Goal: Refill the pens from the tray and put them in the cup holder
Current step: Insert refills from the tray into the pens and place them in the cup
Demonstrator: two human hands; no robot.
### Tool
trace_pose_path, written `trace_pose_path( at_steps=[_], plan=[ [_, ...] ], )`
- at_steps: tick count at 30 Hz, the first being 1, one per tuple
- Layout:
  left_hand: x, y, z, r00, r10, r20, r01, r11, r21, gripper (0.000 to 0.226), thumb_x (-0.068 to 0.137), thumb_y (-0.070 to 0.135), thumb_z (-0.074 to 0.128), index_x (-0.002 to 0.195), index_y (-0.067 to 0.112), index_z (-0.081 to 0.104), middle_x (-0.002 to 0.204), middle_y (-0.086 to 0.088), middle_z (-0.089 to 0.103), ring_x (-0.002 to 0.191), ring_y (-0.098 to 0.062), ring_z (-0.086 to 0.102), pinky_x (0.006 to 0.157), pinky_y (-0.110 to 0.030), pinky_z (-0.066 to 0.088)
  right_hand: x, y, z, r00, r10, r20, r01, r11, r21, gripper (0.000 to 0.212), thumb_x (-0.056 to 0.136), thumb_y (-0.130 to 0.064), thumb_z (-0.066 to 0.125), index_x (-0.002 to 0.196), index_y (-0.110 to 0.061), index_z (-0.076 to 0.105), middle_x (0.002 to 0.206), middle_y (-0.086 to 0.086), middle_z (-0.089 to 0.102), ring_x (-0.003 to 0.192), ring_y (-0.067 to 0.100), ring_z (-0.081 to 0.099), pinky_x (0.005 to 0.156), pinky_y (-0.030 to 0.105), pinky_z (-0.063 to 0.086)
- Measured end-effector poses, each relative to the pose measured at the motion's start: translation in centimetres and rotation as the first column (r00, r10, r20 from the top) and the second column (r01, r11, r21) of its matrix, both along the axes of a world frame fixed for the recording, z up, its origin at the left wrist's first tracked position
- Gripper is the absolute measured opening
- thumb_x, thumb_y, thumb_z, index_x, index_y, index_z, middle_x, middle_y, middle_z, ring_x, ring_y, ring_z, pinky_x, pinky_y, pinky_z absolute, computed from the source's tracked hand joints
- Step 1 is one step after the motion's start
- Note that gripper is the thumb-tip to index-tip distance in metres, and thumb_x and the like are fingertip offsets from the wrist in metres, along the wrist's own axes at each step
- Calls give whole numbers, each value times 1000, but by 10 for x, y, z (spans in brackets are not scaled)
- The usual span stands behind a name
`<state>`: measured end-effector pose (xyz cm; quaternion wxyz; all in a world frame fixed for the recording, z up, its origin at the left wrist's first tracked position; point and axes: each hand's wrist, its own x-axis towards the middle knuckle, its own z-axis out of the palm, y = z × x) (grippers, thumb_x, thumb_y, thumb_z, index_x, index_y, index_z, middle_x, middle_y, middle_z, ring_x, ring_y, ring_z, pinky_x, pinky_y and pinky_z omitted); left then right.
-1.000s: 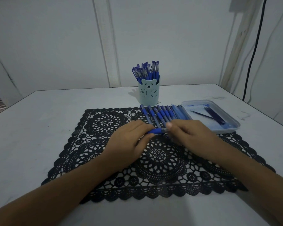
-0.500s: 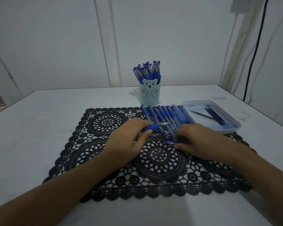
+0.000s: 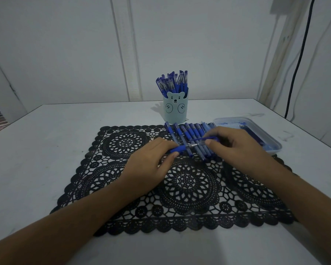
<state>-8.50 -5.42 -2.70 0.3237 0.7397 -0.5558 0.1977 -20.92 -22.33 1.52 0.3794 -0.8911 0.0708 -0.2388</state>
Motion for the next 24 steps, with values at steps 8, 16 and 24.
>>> trace_pose_path(
  at_steps=[8, 16, 24],
  plan=[
    [-2, 0, 0, 997, -20, 79, 17, 999, 41, 31, 90, 31, 43, 104, 14, 64, 81, 9, 59, 72, -2, 46, 64, -12, 37, 2, 7, -8, 988, 127, -89, -135, 987, -91, 13, 86, -25, 60, 89, -37, 62, 74, -19, 62, 68, -7, 54, 62, 8, 39],
    [-2, 2, -1, 993, 4, 122, -7, 1000, 30, 28, 90, 26, 42, 98, 12, 65, 74, 6, 58, 69, -5, 44, 60, -10, 26, 6, 8, -20, 985, 143, 93, -121, 971, -208, 17, 85, -25, 63, 101, -28, 68, 87, -24, 62, 85, -5, 57, 72, 10, 44],
    [6, -4, 6, 982, 107, 154, -121, 990, 79, 20, 91, 24, 49, 101, 13, 62, 68, 9, 55, 49, 3, 33, 51, -13, 23, 12, 0, -24, 999, 6, 47, 0, 993, -122, 39, 92, -45, 38, 121, -26, 54, 109, -15, 58, 94, -7, 52, 78, 4, 38]
  ],
)
